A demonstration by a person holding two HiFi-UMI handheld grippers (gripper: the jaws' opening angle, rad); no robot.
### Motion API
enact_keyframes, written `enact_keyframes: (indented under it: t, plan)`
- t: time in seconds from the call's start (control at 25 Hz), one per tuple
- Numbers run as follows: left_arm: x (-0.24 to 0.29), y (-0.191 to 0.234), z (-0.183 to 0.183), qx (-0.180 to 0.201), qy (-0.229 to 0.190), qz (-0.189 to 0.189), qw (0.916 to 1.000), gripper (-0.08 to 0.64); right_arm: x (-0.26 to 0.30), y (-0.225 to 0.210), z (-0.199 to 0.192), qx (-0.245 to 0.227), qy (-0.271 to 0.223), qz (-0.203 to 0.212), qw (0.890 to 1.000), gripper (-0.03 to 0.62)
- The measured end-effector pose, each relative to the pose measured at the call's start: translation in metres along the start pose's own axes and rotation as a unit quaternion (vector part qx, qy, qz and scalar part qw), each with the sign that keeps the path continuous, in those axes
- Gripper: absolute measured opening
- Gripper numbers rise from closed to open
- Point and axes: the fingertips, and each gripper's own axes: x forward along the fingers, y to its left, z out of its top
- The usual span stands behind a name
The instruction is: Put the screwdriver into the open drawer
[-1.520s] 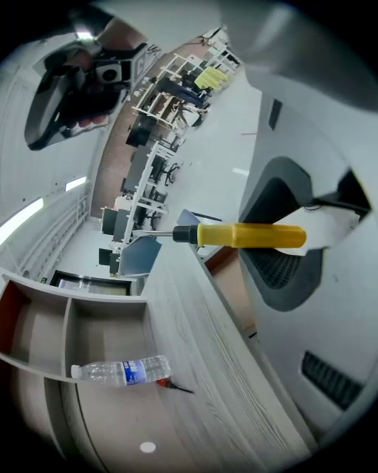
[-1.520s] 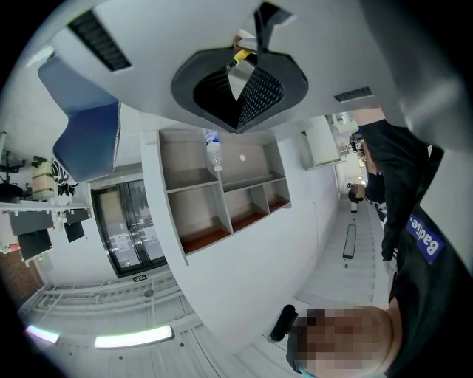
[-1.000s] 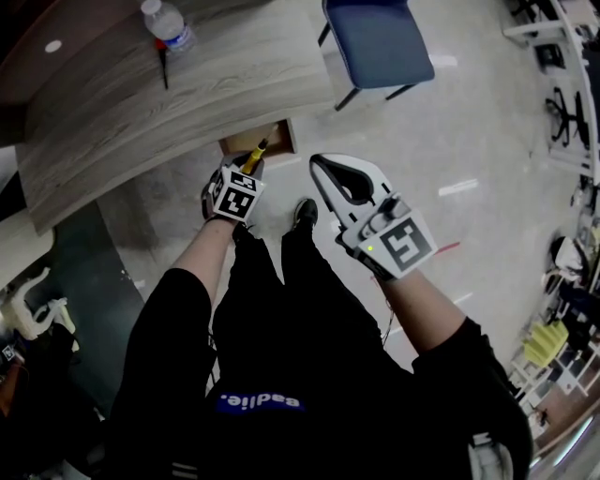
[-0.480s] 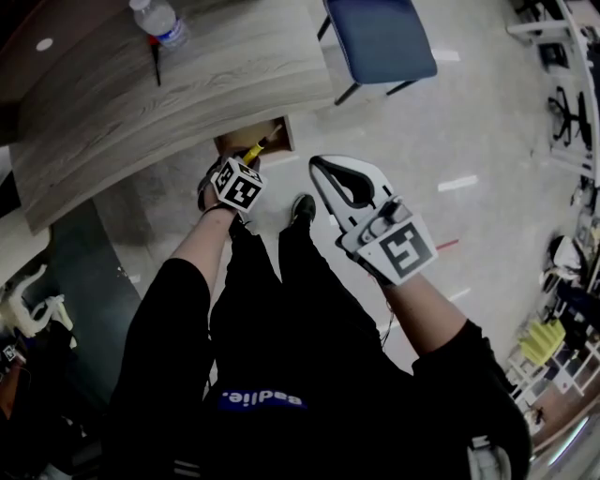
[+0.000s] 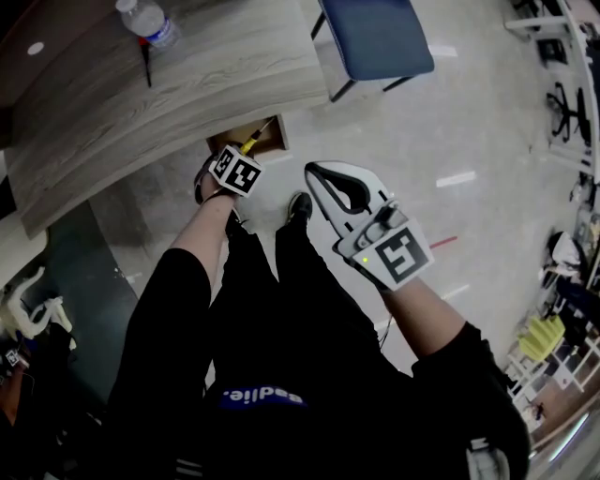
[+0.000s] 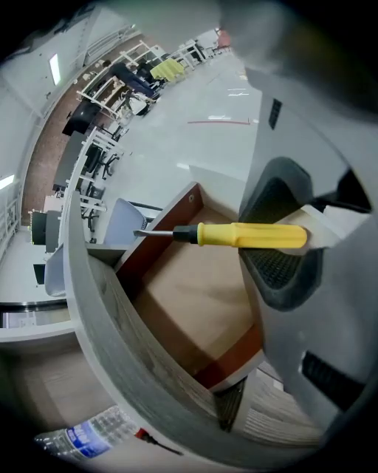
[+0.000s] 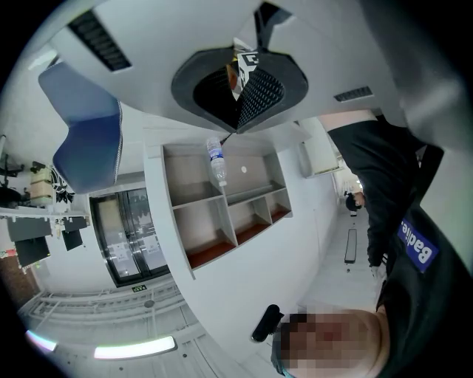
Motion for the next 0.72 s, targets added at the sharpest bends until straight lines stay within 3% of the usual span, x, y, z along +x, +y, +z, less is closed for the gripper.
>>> enact_keyframes:
  t: [0.72]
  plan:
    - [0.035, 0.009, -0.006, -0.07, 0.069, 0.003, 0.9951, 0.092, -0.026, -0.018, -0.012, 0.011, 0.015, -0.012, 1.0, 0.026]
